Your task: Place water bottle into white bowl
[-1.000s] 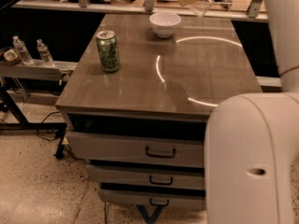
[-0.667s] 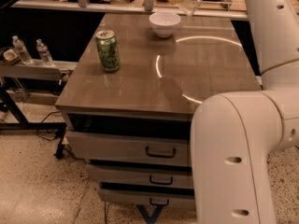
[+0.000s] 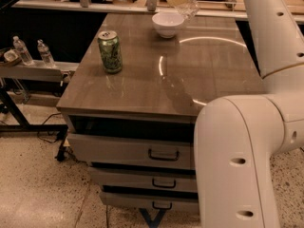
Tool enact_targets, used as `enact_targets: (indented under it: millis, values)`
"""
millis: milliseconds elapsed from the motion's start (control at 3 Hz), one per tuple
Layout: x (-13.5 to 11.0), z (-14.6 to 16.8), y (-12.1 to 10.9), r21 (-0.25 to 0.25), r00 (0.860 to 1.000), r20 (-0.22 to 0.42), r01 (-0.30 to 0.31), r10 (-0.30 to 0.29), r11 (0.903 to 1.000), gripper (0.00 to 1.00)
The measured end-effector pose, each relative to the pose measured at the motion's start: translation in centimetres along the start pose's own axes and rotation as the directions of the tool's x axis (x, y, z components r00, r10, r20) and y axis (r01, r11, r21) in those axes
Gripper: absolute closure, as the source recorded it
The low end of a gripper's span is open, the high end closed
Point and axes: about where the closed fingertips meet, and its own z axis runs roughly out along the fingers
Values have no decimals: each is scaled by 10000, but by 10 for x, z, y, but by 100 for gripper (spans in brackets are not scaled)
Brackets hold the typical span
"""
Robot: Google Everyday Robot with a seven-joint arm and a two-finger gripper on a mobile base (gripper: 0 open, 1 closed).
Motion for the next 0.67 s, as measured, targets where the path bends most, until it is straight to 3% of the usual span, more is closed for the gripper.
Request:
enact_targets:
  millis: [333,667]
  values:
    - [-2,23,-3,140,9960,404,-800,793,9967,100]
    - [-18,41,-30,1043,9761,1519,-1722,1554,9795,100]
